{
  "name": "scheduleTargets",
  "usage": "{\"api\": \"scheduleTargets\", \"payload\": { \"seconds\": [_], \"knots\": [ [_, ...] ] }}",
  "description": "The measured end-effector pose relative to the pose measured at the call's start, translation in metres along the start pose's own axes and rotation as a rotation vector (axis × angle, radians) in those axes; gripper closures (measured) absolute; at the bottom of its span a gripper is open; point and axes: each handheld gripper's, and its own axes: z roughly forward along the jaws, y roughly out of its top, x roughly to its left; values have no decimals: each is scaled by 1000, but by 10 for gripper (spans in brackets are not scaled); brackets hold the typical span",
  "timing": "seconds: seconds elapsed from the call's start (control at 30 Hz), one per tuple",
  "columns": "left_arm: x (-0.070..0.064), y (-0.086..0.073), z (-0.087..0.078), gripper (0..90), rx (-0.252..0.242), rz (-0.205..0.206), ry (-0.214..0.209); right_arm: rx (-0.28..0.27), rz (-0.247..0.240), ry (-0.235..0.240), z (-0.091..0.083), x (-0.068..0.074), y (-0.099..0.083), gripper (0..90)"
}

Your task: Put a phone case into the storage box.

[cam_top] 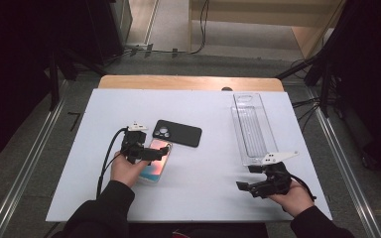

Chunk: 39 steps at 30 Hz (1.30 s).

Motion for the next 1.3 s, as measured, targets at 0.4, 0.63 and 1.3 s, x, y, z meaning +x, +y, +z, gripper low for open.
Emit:
{"api": "scheduleTargets", "payload": {
  "seconds": [0.4,0.63,1.3],
  "knots": [
    [0,-9,14,0,101,7,-1,3,2,-2,0,0,0,154],
    [0,-13,20,0,128,5,24,4,2,-3,0,0,0,154],
    [-15,-23,30,0,132,81,148,10,-6,-15,0,0,-1,154]
  ]
}}
